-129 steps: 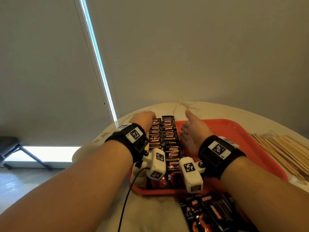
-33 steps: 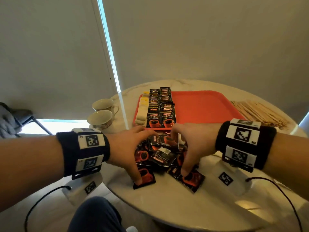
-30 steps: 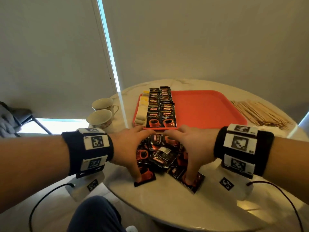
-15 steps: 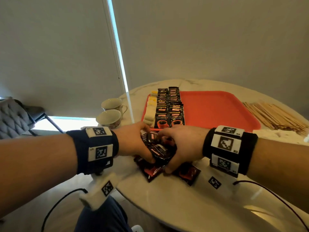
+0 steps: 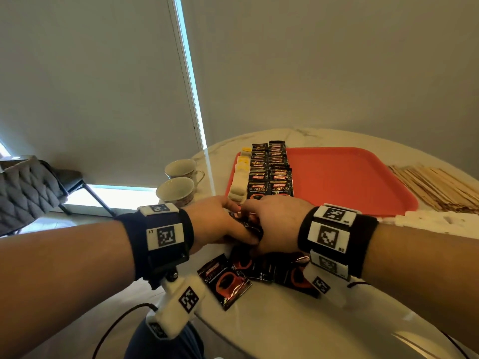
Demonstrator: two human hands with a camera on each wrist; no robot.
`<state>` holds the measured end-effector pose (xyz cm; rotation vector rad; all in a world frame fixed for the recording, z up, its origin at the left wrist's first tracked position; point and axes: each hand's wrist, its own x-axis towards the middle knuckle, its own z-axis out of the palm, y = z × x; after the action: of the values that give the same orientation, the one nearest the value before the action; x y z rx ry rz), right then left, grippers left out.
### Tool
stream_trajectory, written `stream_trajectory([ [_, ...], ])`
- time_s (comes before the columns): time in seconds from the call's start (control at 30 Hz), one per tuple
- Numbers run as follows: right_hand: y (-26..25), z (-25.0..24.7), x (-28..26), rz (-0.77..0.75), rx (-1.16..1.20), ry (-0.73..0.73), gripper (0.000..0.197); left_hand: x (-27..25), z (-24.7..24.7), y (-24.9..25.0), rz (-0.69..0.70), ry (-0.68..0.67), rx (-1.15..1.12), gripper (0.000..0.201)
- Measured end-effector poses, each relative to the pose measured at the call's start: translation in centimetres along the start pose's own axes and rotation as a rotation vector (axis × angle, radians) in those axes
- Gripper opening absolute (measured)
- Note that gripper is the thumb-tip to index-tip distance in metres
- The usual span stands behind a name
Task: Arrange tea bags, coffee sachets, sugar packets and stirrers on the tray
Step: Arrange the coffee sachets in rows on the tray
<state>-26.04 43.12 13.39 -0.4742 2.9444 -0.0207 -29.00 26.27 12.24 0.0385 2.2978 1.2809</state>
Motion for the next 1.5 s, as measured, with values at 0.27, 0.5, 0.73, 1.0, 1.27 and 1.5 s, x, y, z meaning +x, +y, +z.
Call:
stream_trajectory([
  [0.27, 0.8, -0.3, 0.1, -0.057, 0.022, 0.049, 0.050, -2.0, -2.0, -0.2, 0.024, -0.168, 0.396, 0.100],
  [0.5, 0.3, -0.4, 0.7, -0.076, 0.007, -0.072, 0.061, -2.5, -1.6, -2.2, 0.104, -0.053, 0.785, 0.127],
  [0.73, 0.1, -0.7, 0.7, -0.083, -0.028, -0.116, 0.076, 0.1, -1.1, -2.3, 0.029, 0.121, 0.603, 0.070],
  [1.0, 0.0, -0.4, 0.3, -0.115, -0.035, -0.107, 0.074, -0.8, -1.5, -2.3, -0.048, 0.058, 0.201, 0.083],
  [1.27, -1.1, -0.7, 0.7, -0.170, -0.055, -0.128, 0.080, -1.0, -0.8, -2.6, 0.155, 0.185, 0.706, 0.090],
  [1.5, -1.3, -0.7, -0.1, -0.194, -0.027, -0.062, 0.056, 0.1, -0.6, -3.1, 0.102, 0.262, 0.495, 0.051],
])
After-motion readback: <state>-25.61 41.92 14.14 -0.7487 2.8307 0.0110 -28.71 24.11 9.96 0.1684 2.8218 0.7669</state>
